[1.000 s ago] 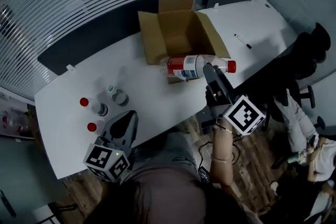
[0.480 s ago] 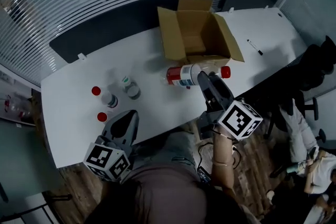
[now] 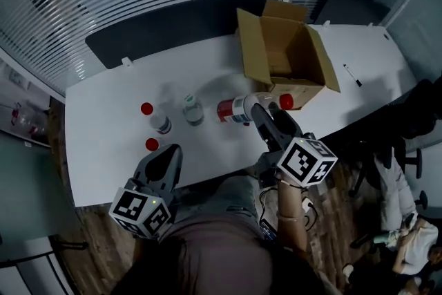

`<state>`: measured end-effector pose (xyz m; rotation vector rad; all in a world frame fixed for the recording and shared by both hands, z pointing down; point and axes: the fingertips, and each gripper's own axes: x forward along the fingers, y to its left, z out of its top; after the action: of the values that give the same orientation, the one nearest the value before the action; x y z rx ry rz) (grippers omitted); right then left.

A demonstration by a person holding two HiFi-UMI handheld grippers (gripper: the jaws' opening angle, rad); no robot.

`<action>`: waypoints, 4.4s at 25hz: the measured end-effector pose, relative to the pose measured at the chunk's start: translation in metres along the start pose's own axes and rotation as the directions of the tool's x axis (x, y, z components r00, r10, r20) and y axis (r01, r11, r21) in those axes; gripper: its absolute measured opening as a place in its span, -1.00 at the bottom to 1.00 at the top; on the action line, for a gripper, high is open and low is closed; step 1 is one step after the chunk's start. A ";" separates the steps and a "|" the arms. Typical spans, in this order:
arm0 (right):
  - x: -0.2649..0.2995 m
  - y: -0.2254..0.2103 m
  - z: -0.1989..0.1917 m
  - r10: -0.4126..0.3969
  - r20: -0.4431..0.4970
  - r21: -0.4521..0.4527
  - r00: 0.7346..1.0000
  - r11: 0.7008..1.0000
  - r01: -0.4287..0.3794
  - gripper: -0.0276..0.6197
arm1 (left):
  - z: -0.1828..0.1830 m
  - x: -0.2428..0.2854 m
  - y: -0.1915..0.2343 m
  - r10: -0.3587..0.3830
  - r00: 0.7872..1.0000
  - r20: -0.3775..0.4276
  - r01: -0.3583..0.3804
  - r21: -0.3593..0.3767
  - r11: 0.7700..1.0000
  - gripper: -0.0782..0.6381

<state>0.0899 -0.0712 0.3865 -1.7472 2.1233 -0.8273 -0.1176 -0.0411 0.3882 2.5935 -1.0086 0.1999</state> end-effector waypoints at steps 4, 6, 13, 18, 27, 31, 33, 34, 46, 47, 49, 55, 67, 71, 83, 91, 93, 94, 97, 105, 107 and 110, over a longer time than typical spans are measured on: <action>0.011 0.012 -0.019 0.007 -0.054 -0.033 0.999 0.999 -0.009 -0.07 | -0.002 -0.010 0.014 0.028 1.000 0.012 -0.028 -0.014 1.000 -0.76; 0.016 0.017 -0.027 0.009 -0.080 -0.051 0.997 0.999 -0.014 -0.07 | 0.000 -0.014 0.019 0.046 0.999 0.010 -0.046 -0.021 0.999 -0.76; 0.031 0.029 -0.063 -0.021 -0.186 -0.158 0.982 0.987 -0.009 -0.06 | -0.006 -0.026 0.037 0.070 0.997 0.040 -0.068 -0.036 0.997 -0.76; 0.043 0.034 -0.089 -0.042 -0.261 -0.246 0.965 0.969 -0.024 -0.07 | -0.005 -0.031 0.045 0.109 0.993 0.040 -0.107 -0.047 0.993 -0.76; 0.058 0.050 -0.133 -0.081 -0.356 -0.382 0.931 0.922 -0.066 -0.07 | -0.008 -0.052 0.063 0.155 0.987 0.051 -0.152 -0.068 0.986 -0.76; 0.062 0.052 -0.153 -0.115 -0.394 -0.464 0.912 0.882 -0.089 -0.07 | -0.007 -0.059 0.065 0.174 0.984 0.045 -0.170 -0.071 0.983 -0.76; 0.064 0.054 -0.163 -0.130 -0.407 -0.505 0.904 0.857 -0.104 -0.06 | -0.009 -0.062 0.067 0.176 0.983 0.048 -0.173 -0.069 0.982 -0.76; 0.065 0.055 -0.168 -0.134 -0.413 -0.520 0.901 0.846 -0.112 -0.07 | -0.010 -0.063 0.069 0.177 0.983 0.050 -0.173 -0.070 0.982 -0.76; 0.070 0.067 -0.197 -0.146 -0.451 -0.604 0.881 0.776 -0.181 -0.06 | -0.009 -0.074 0.076 0.188 0.981 0.054 -0.184 -0.075 0.980 -0.76; 0.070 0.068 -0.199 -0.148 -0.453 -0.609 0.879 0.771 -0.184 -0.06 | -0.009 -0.074 0.076 0.189 0.981 0.054 -0.184 -0.076 0.980 -0.76; 0.069 0.068 -0.203 -0.150 -0.452 -0.614 0.879 0.767 -0.185 -0.06 | -0.010 -0.075 0.076 0.184 0.981 0.056 -0.180 -0.077 0.981 -0.76; 0.069 0.067 -0.204 -0.145 -0.447 -0.594 0.883 0.786 -0.172 -0.06 | -0.013 -0.072 0.079 0.174 0.983 0.064 -0.170 -0.072 0.983 -0.76; 0.064 0.065 -0.207 -0.147 -0.454 -0.594 0.879 0.785 -0.176 -0.06 | -0.011 -0.068 0.074 0.153 0.987 0.054 -0.150 -0.070 0.986 -0.76; 0.061 0.067 -0.208 -0.143 -0.452 -0.588 0.881 0.791 -0.173 -0.06 | -0.014 -0.067 0.075 0.139 0.988 0.065 -0.135 -0.065 0.989 -0.76; 0.048 0.060 -0.202 -0.157 -0.415 -0.590 0.896 0.796 -0.134 -0.06 | -0.009 -0.066 0.065 0.104 0.994 0.043 -0.101 -0.057 0.993 -0.76; 0.032 0.066 -0.195 -0.127 -0.389 -0.565 0.913 0.815 -0.127 -0.07 | -0.016 -0.064 0.057 0.058 0.997 0.046 -0.057 -0.032 0.998 -0.76; 0.023 0.067 -0.195 -0.126 -0.391 -0.569 0.912 0.812 -0.132 -0.07 | -0.018 -0.065 0.052 0.048 0.998 0.051 -0.046 -0.030 0.998 -0.76; 0.019 0.068 -0.194 -0.122 -0.395 -0.567 0.911 0.812 -0.137 -0.07 | -0.017 -0.065 0.050 0.046 0.997 0.055 -0.044 -0.027 0.999 -0.76; 0.007 0.070 -0.189 -0.116 -0.386 -0.560 0.915 0.818 -0.133 -0.20 | -0.017 -0.066 0.040 0.041 0.997 0.059 -0.040 -0.019 0.999 -0.76; -0.032 0.074 -0.162 -0.076 -0.327 -0.554 0.942 0.823 -0.126 -0.70 | -0.026 -0.079 -0.001 0.070 0.996 0.060 -0.068 -0.043 0.997 -0.76; -0.045 0.079 -0.156 -0.046 -0.315 -0.545 0.948 0.826 -0.141 -0.75 | -0.029 -0.085 -0.014 0.083 0.995 0.058 -0.080 -0.057 0.995 -0.76; -0.063 0.085 -0.150 -0.012 -0.307 -0.532 0.952 0.831 -0.162 -0.79 | -0.034 -0.096 -0.031 0.108 0.993 0.051 -0.103 -0.080 0.991 -0.76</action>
<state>-0.0450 0.0368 0.4479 -1.8615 2.8408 -0.5004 -0.1676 0.0529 0.3875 2.4913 -1.1515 0.1134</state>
